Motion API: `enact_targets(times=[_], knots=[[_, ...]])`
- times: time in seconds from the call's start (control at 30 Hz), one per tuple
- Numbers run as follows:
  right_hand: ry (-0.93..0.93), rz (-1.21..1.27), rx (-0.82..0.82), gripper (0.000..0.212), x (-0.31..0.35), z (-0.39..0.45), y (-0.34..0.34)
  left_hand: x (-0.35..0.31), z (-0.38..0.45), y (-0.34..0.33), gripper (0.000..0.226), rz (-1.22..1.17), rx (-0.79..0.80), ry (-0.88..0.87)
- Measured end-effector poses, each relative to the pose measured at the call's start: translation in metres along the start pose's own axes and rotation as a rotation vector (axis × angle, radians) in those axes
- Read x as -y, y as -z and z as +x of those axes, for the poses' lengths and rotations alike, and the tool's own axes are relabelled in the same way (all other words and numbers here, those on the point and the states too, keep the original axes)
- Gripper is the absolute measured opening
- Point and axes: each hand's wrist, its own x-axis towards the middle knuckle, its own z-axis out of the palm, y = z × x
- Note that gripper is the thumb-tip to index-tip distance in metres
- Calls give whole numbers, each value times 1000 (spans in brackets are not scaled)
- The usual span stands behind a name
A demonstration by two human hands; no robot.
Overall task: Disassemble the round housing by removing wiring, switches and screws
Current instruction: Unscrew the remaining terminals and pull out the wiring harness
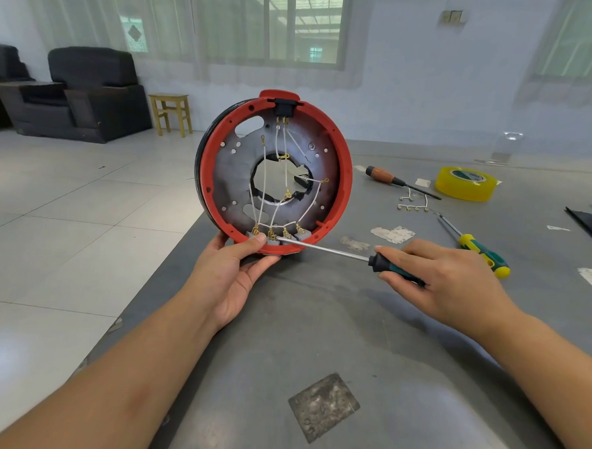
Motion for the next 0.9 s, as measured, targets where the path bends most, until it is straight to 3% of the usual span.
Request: enact_targets(times=[0.3,0.9], knots=[[-209,391,111,23,-3,-2,1,0,-2,-2,63,10,34,16],[-294,476,180,18,-7,-3,-3,-4,-3,-1,54,69,71,71]])
